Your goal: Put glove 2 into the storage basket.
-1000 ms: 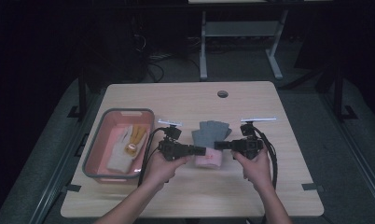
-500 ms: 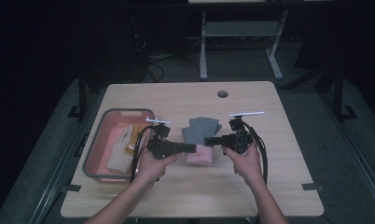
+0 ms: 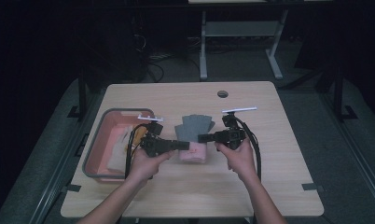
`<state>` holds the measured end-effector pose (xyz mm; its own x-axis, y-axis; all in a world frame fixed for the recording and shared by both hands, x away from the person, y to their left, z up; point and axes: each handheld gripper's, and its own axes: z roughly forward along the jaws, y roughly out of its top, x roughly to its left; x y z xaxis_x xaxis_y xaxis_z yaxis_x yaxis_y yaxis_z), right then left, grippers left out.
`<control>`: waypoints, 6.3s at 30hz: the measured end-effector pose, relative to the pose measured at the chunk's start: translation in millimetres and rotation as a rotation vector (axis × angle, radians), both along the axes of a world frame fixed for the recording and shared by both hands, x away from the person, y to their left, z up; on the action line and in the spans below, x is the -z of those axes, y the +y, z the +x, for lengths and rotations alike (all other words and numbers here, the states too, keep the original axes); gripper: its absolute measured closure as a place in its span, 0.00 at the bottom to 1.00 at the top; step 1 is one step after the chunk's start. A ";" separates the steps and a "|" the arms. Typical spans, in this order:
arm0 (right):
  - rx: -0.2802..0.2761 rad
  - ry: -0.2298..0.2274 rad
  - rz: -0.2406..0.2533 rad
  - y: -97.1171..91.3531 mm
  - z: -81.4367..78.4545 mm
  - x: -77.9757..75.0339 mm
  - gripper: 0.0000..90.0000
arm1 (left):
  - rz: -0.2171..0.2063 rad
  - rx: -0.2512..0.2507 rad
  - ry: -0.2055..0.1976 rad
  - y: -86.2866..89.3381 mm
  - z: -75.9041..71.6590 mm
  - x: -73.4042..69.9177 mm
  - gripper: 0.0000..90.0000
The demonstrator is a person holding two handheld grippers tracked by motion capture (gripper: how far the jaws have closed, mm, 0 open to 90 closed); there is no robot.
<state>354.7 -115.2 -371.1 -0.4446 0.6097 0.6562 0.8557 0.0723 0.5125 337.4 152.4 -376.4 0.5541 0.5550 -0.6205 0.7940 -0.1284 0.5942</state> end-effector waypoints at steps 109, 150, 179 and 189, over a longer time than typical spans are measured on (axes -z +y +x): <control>-0.229 0.062 0.015 198.7 54.5 0.7 0.84 | 0.079 -0.219 -0.003 186.4 -7.7 -8.7 0.77; -0.177 -0.002 -0.041 164.8 51.4 -15.5 0.80 | 0.390 -0.295 -0.012 197.2 -2.4 -0.4 0.57; -0.072 -0.009 -0.054 84.9 42.5 -10.9 0.68 | 0.297 -0.229 -0.116 156.3 0.0 -35.7 0.47; -0.034 -0.017 -0.073 59.2 38.6 -11.4 0.64 | 0.274 -0.191 -0.134 137.9 -1.8 -41.1 0.45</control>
<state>393.2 -56.1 -359.7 -0.4769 0.6399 0.6026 0.8430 0.1391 0.5196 335.6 290.4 -335.4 0.4906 0.7923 -0.3628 0.7363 -0.1544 0.6588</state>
